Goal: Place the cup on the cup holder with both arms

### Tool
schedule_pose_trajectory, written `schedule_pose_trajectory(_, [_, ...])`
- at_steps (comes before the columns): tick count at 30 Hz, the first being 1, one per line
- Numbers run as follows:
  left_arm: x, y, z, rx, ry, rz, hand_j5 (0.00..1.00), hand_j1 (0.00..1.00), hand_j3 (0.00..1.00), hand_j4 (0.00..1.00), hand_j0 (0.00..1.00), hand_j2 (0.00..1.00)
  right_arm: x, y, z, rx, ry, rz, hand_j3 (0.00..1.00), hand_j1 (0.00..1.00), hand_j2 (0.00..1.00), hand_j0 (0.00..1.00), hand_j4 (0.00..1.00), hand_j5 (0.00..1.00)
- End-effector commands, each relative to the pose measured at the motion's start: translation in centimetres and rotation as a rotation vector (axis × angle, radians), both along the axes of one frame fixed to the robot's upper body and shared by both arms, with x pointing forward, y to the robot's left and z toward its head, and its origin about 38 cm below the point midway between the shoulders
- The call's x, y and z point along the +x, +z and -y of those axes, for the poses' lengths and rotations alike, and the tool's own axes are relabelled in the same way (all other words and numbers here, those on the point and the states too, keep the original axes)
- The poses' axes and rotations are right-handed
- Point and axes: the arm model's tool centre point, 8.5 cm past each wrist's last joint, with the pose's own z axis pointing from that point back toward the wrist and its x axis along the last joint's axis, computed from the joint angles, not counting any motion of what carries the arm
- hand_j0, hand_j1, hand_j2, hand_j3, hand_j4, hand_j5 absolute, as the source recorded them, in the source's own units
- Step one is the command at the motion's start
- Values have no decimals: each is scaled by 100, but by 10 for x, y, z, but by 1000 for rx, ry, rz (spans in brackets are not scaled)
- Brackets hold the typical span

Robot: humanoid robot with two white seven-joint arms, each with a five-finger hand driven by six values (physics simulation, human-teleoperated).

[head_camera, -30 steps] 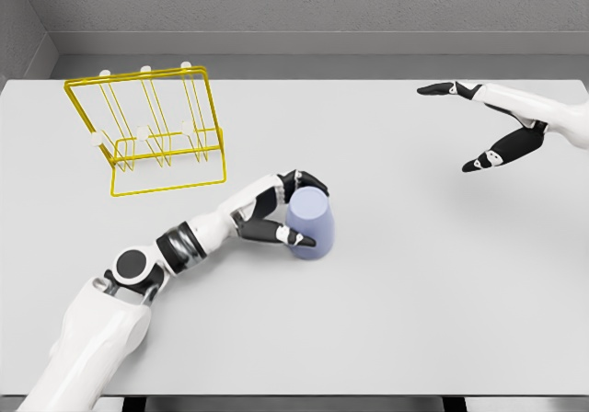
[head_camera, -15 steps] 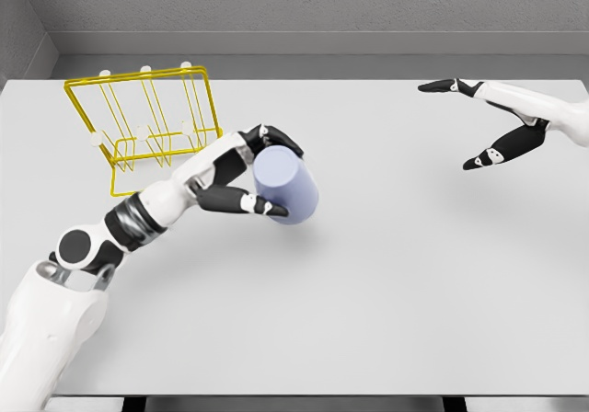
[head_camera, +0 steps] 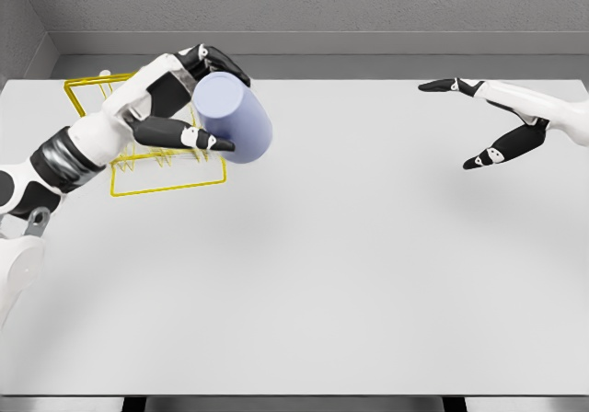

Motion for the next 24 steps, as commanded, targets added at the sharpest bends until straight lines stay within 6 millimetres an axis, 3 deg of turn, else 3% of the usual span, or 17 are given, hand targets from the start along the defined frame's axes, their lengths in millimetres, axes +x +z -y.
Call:
schedule_pose_trajectory(1, [6, 1, -18, -11, 38, -29, 42, 42, 42, 42, 42, 42, 0, 1, 1, 6, -3, -2, 100, 100, 100, 100, 100, 100])
schedule_pose_trajectory(6, [23, 3, -33, -9, 84, -47, 42, 42, 42, 42, 42, 42, 0, 1, 1, 6, -3, -2, 100, 100, 100, 100, 100, 100])
schedule_pose_trajectory(13, [30, 5, -38, -7, 103, -57, 42, 42, 42, 42, 42, 42, 0, 1, 1, 6, -3, -2, 100, 100, 100, 100, 100, 100])
schedule_pose_trajectory(17, [37, -5, -50, -5, 139, -93, 42, 42, 42, 42, 42, 42, 0, 1, 1, 6, -3, -2, 100, 100, 100, 100, 100, 100])
schedule_pose_trajectory(24, [39, -6, -70, 15, 183, -102, 42, 42, 42, 42, 42, 42, 0, 0, 1, 6, -3, -3, 100, 100, 100, 100, 100, 100])
